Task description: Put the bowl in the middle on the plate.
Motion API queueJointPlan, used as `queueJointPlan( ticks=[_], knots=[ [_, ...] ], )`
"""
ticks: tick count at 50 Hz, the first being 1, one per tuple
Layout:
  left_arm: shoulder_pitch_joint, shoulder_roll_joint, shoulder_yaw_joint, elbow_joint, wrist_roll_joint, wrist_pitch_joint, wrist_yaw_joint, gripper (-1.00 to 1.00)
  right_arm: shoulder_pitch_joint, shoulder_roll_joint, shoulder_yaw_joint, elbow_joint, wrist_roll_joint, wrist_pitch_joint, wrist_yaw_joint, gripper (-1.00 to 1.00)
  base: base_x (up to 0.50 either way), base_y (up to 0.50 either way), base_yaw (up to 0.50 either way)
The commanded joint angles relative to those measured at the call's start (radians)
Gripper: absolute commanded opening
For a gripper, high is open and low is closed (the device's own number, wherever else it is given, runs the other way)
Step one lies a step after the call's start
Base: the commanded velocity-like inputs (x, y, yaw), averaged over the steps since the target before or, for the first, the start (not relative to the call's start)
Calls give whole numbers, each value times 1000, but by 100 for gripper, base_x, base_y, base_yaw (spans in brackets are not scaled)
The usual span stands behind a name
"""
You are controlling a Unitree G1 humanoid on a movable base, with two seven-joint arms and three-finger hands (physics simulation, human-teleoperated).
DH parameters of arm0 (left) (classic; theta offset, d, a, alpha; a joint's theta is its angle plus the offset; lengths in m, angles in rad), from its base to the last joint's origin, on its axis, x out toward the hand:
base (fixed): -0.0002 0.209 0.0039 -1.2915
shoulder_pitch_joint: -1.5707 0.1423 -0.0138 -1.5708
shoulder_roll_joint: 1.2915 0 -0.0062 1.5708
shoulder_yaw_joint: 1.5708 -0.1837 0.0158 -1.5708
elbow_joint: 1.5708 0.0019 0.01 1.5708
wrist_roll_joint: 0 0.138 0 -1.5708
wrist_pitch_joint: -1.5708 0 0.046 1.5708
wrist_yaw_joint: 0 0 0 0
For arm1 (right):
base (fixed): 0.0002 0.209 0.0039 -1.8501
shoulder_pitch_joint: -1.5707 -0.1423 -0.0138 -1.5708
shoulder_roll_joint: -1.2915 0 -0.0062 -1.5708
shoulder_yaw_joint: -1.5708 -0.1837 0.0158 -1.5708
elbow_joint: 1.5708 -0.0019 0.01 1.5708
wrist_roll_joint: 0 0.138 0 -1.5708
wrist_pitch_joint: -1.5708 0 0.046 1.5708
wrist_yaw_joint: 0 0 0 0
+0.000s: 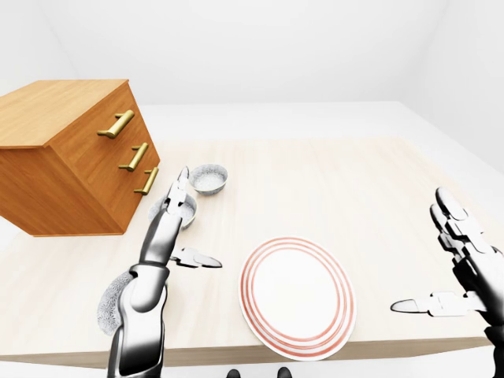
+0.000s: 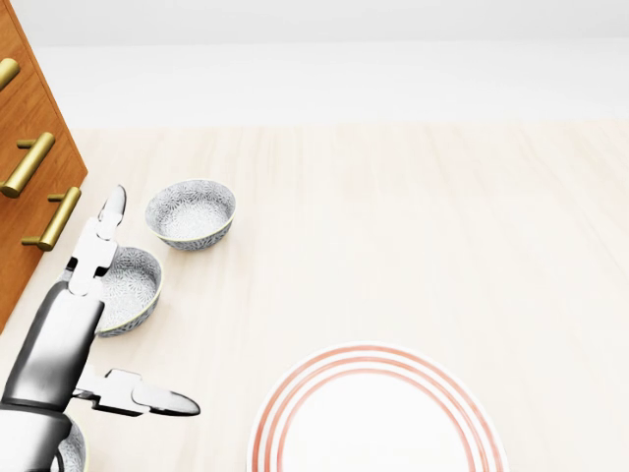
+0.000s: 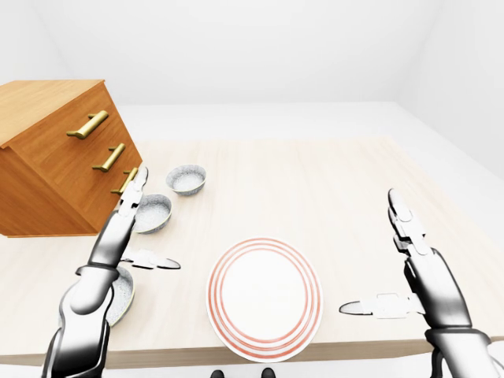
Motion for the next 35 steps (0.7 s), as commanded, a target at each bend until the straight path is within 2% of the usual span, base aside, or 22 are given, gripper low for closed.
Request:
queueJointPlan(
  ticks=[1,2,4,5,6,11,13,15,17,22,24,26,31,35],
  knots=[
    [-59,29,9,29,124,0,-6,100,0,4,-7,-30,0,0,0,100,0,0,0],
    [-64,46,4,52,168,-13,8,100,0,4,-7,-23,1,0,0,100,0,0,0],
    [-65,29,10,46,154,-1,-10,100,-1,5,-6,-13,0,0,0,100,0,0,0],
    [-69,36,9,54,171,-12,-7,100,-1,4,-6,-10,1,0,0,100,0,0,0],
    [-77,42,13,82,176,-33,7,100,0,5,-3,-7,1,0,0,100,0,0,0],
    [-96,44,20,88,182,-28,-10,100,2,5,-1,1,0,0,0,100,0,0,0],
    [-104,49,21,100,190,-35,-13,100,3,6,1,4,-1,0,0,100,0,0,0],
    [-107,58,19,114,213,-53,-9,100,2,4,0,1,0,0,0,100,0,0,0],
    [-112,55,21,117,214,-51,-12,100,2,3,-1,-6,1,0,0,100,0,0,0],
    [-118,73,18,156,275,-101,2,100,2,3,1,10,2,0,0,100,0,0,0],
    [-121,73,20,163,284,-111,2,100,3,4,3,0,1,0,0,100,0,0,0],
    [-128,85,15,180,325,-135,8,100,4,5,-1,-14,2,0,0,100,0,0,0],
    [-141,74,16,178,336,-131,-16,100,4,6,-3,-19,0,0,0,100,0,0,0],
    [-155,90,19,199,358,-146,-15,100,2,6,-1,-2,-1,0,0,100,0,0,0]
  ],
)
